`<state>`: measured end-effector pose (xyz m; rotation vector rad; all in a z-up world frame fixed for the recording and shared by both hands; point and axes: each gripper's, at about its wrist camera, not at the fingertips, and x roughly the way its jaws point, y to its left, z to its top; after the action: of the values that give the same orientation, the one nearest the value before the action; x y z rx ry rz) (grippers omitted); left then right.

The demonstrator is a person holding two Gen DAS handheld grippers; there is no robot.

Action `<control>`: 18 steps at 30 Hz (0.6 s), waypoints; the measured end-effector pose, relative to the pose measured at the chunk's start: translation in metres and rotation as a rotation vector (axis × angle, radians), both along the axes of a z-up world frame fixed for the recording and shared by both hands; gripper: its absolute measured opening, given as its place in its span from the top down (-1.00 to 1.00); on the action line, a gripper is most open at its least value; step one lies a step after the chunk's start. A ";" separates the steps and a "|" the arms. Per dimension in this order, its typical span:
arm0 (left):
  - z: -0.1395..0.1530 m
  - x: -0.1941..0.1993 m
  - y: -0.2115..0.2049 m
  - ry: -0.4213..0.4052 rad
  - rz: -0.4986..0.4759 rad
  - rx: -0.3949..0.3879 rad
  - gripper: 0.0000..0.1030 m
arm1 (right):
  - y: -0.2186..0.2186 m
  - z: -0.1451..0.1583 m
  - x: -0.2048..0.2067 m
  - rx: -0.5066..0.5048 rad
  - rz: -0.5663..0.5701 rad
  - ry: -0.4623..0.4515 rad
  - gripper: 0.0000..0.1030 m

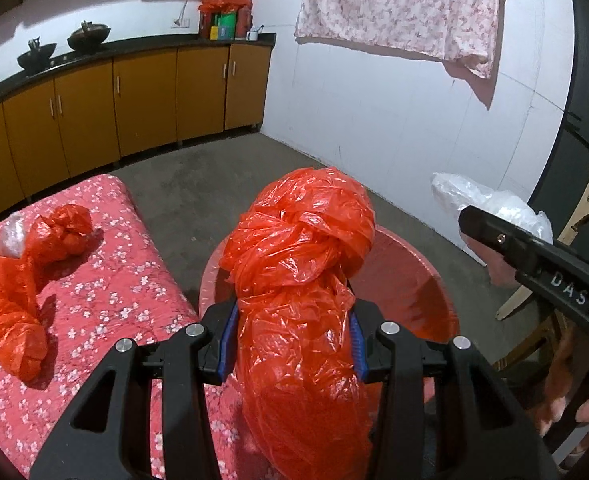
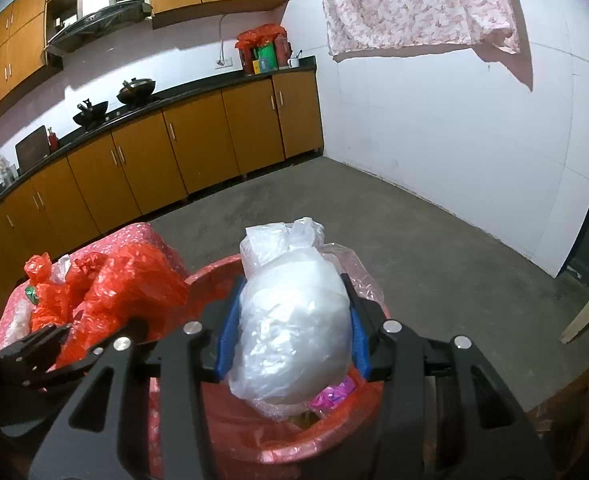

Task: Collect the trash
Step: 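Lift the white bag and red bag and carry both over the wastebasket, then open both tools to drop the white and red bags into the basket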

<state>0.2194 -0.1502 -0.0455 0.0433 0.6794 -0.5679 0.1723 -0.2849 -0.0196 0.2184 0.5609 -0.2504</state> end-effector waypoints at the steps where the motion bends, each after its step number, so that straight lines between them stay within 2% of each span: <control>1: -0.002 0.002 -0.001 0.008 -0.001 -0.003 0.14 | -0.001 -0.001 0.002 0.007 -0.001 0.000 0.13; 16: -0.012 0.015 -0.023 0.028 -0.033 0.010 0.14 | -0.006 -0.006 0.022 0.043 -0.001 -0.006 0.08; 18: -0.014 0.017 -0.025 0.032 -0.035 0.013 0.03 | -0.008 -0.004 0.025 0.061 -0.002 -0.014 0.04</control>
<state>0.2367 -0.1748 -0.0591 0.0587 0.7147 -0.5987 0.1970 -0.2932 -0.0236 0.2794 0.5553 -0.2336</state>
